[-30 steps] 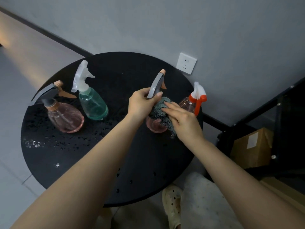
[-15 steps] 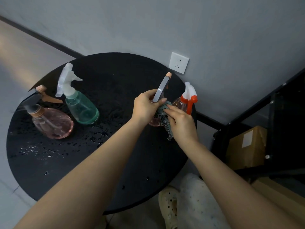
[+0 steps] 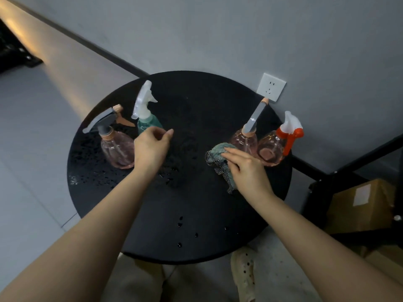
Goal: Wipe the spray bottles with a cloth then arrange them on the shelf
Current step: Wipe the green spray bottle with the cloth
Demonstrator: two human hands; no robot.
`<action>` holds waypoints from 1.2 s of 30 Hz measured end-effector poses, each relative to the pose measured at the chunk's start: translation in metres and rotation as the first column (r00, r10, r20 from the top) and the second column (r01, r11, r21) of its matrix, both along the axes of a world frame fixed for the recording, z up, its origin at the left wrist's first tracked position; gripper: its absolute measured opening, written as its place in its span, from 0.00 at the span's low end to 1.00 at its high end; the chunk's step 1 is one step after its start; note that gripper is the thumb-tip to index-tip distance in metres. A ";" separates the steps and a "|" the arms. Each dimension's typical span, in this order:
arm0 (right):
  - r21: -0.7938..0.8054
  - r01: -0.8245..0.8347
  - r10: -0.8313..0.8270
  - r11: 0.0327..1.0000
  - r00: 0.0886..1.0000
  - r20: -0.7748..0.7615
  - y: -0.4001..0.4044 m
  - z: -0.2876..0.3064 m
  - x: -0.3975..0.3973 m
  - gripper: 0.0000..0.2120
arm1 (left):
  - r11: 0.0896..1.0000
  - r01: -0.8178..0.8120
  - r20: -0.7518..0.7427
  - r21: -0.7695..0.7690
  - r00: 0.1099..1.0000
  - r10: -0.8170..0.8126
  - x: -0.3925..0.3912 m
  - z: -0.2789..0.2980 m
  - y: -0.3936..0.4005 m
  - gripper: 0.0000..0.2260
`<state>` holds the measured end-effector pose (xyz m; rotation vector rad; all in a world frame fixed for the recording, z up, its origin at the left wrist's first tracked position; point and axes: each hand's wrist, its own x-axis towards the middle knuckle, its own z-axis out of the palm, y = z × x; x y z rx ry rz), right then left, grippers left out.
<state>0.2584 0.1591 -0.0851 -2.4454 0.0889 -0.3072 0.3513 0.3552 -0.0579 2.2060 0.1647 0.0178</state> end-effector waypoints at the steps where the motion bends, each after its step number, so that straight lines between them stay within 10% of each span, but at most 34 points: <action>1: 0.013 -0.004 0.004 1.000 1.000 -0.001 0.008 0.001 0.004 0.14 | 0.999 -0.037 -0.032 0.005 0.999 0.037 0.001 -0.001 0.011 0.14; 10: 0.082 -0.051 0.051 0.995 0.999 0.005 0.063 0.000 0.038 0.14 | 0.996 -0.087 0.168 0.004 0.982 0.085 0.018 -0.004 0.038 0.25; 26: 0.115 -0.109 0.109 0.987 0.994 0.007 0.069 0.002 0.040 0.13 | 0.988 -0.046 0.245 -0.148 0.966 0.082 0.039 0.001 0.030 0.04; 36: 0.301 -0.037 0.007 0.953 0.995 0.100 0.035 0.053 0.014 0.13 | 0.931 0.054 0.134 -0.361 0.991 -0.006 -0.001 0.040 0.030 0.08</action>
